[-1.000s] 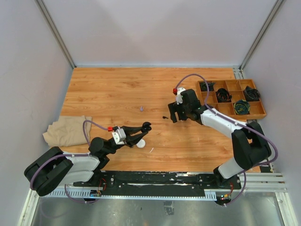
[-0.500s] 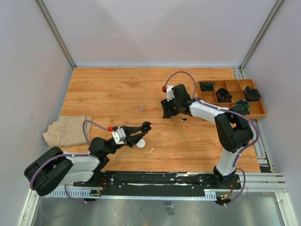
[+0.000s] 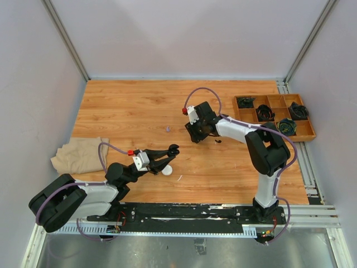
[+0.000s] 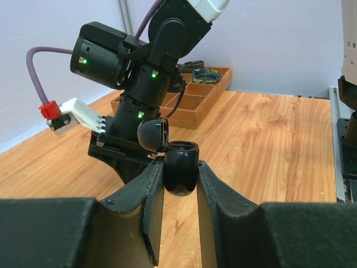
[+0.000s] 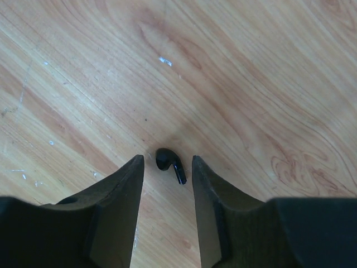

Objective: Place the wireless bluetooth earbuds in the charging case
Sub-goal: Adjust the earbud at the center of the board.

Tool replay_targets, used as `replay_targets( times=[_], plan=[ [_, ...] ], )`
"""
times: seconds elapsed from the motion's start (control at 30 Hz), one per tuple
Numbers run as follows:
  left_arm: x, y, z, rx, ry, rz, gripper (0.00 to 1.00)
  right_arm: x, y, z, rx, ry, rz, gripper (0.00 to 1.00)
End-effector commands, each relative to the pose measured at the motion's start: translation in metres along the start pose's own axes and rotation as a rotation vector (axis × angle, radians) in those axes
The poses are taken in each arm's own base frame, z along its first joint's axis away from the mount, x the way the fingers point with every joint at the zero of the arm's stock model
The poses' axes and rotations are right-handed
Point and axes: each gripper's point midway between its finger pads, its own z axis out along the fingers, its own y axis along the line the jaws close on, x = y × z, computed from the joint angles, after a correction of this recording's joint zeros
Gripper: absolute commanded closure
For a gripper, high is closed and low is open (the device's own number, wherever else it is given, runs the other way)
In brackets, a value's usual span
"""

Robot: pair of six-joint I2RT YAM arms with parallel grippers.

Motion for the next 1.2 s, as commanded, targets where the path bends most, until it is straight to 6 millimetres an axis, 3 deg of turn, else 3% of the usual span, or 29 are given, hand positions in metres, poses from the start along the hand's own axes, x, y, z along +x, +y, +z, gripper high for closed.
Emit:
replay_targets(
  times=[0.0,0.4,0.6,0.93,1.17],
  plan=[
    [-0.006,0.004,0.001,-0.016,-0.026,0.025,1.0,0.011,0.001,0.002,0.016,0.069,-0.045,0.61],
    [-0.007,0.004,0.001,-0.014,-0.027,0.023,1.0,0.029,-0.003,-0.007,0.059,0.131,-0.038,0.83],
    [-0.008,0.004,0.001,-0.013,-0.032,0.026,1.0,0.056,0.003,-0.029,0.071,0.194,0.001,0.84],
    [-0.009,0.004,0.001,-0.016,-0.032,0.024,1.0,0.114,0.031,-0.067,0.048,0.309,0.066,0.83],
    [-0.009,0.004,0.001,-0.015,-0.032,0.024,1.0,0.126,0.038,-0.08,0.04,0.335,0.077,0.78]
  ],
)
